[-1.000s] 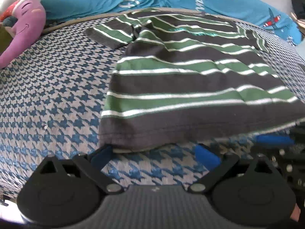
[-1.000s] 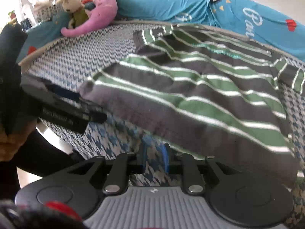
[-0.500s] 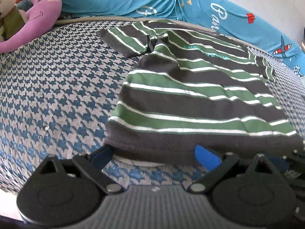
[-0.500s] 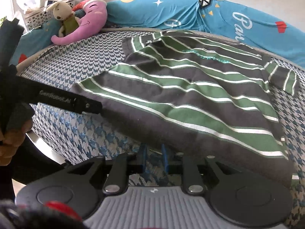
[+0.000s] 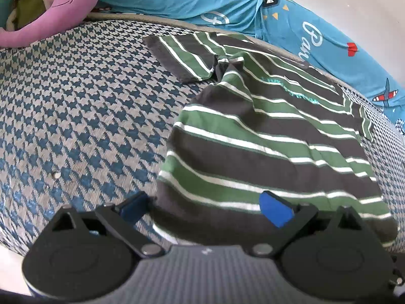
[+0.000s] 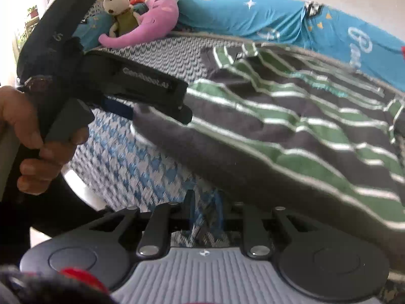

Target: Fold clothes

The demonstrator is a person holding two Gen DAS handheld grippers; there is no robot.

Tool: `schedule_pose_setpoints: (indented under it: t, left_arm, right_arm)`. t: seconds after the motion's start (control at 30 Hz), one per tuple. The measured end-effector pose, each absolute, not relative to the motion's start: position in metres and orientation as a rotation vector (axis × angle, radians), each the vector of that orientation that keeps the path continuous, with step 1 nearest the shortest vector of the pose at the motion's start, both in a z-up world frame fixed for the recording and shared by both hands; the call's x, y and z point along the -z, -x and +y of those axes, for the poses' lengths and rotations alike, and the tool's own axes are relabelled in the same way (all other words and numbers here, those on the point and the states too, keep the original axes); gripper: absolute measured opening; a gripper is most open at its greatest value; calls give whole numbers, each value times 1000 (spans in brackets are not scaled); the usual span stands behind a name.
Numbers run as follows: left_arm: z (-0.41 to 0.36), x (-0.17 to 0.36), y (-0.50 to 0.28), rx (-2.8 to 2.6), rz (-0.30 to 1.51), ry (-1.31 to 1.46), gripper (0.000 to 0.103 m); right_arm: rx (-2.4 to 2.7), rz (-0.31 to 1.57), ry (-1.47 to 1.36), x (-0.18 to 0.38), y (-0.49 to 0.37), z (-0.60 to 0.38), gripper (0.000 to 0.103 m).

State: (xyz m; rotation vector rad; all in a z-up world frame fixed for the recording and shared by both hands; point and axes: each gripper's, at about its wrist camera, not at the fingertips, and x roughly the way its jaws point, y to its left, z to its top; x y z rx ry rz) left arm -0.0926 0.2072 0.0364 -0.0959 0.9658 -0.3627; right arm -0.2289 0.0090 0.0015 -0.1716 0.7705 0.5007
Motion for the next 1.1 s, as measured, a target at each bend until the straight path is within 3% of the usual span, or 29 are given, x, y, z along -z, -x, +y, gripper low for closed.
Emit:
schedule_pose_setpoints:
  t: [0.33,0.57,0.77,0.83,0.93,1.1]
  left_arm:
    - [214,-50,112,443,940,70,98]
    - [222,-48,119,450,958,62,98]
    - [221,-54,121,468,942,46,98]
    - [223,-55,123,481,940,47,98]
    - [224,-59,125,510,936,50,98]
    - [217,-62,131,576,932,5,98]
  right_arm:
    - [-464,725,240,-2,221,9,18]
    - [-486,707,300,-2,230,8,38]
    - [-468,663,406,5,233,15,38]
    - [-465,652,428,6,232,17,37]
    - [-449,645,408,2,227,13,9]
    - [-444,668,231,-17,208,-10,3]
